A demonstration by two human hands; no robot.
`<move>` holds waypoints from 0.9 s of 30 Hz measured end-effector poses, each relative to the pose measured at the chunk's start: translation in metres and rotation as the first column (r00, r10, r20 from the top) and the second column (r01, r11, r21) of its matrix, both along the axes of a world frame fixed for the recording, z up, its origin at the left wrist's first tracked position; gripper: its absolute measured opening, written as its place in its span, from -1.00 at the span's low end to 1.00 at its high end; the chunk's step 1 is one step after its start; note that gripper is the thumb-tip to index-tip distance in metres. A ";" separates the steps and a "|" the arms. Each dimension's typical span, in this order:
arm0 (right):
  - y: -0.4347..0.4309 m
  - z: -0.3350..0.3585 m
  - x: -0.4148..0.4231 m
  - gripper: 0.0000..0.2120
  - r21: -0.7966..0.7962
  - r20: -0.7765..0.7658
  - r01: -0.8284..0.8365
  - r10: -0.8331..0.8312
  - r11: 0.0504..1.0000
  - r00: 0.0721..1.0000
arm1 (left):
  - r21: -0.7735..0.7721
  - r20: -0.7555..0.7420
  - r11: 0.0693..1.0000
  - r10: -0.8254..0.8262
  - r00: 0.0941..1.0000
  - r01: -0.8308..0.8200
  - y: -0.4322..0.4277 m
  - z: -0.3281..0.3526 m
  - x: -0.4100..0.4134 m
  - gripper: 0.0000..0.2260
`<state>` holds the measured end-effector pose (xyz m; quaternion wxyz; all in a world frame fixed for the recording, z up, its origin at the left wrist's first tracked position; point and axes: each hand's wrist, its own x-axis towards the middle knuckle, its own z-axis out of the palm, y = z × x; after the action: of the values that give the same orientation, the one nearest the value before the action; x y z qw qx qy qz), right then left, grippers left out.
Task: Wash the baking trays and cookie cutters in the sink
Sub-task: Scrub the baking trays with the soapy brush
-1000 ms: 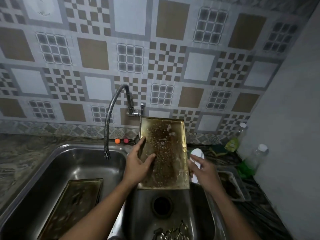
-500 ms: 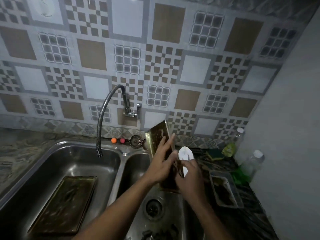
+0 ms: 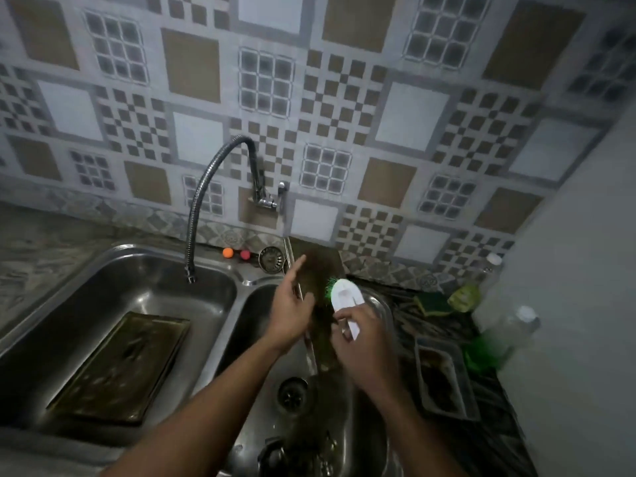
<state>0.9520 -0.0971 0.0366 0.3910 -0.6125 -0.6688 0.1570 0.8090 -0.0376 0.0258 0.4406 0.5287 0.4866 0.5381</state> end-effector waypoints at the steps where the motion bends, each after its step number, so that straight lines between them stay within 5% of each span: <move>1: 0.005 -0.001 0.006 -0.86 0.022 -0.001 0.019 -0.019 1.000 1.000 | 0.004 -0.002 1.000 0.012 1.000 -0.012 0.003 -0.005 -0.001 -0.42; 6: 0.031 -0.014 0.023 -0.79 0.017 -0.115 0.039 -0.037 0.999 0.993 | 0.001 -0.027 0.999 0.053 0.998 -0.053 0.013 -0.021 0.003 -0.64; 9: 0.048 -0.021 0.011 -0.77 0.037 -0.111 0.073 -0.068 0.997 0.991 | -0.088 0.067 0.996 -0.003 0.998 0.009 0.014 -0.033 0.009 -0.63; 13: 0.068 -0.031 -0.002 -0.80 0.002 -0.304 0.108 -0.102 0.994 0.947 | -0.099 0.104 0.995 -0.016 0.994 0.027 0.014 -0.043 0.014 -0.51; 21: 0.074 -0.028 0.000 -0.73 -0.007 -0.262 0.114 -0.112 0.993 0.959 | -0.122 0.169 0.990 -0.050 0.984 0.071 0.016 -0.044 0.019 -0.50; 27: 0.098 -0.035 0.043 -0.73 -0.103 -0.224 0.279 -0.296 0.955 0.929 | -0.119 0.124 0.989 -0.070 0.990 0.084 0.015 -0.038 0.007 -0.45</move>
<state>0.9950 0.0006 0.0021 0.4654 -0.6938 -0.5146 0.1932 0.8162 -0.0223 -0.0122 0.5214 0.4857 0.4711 0.5200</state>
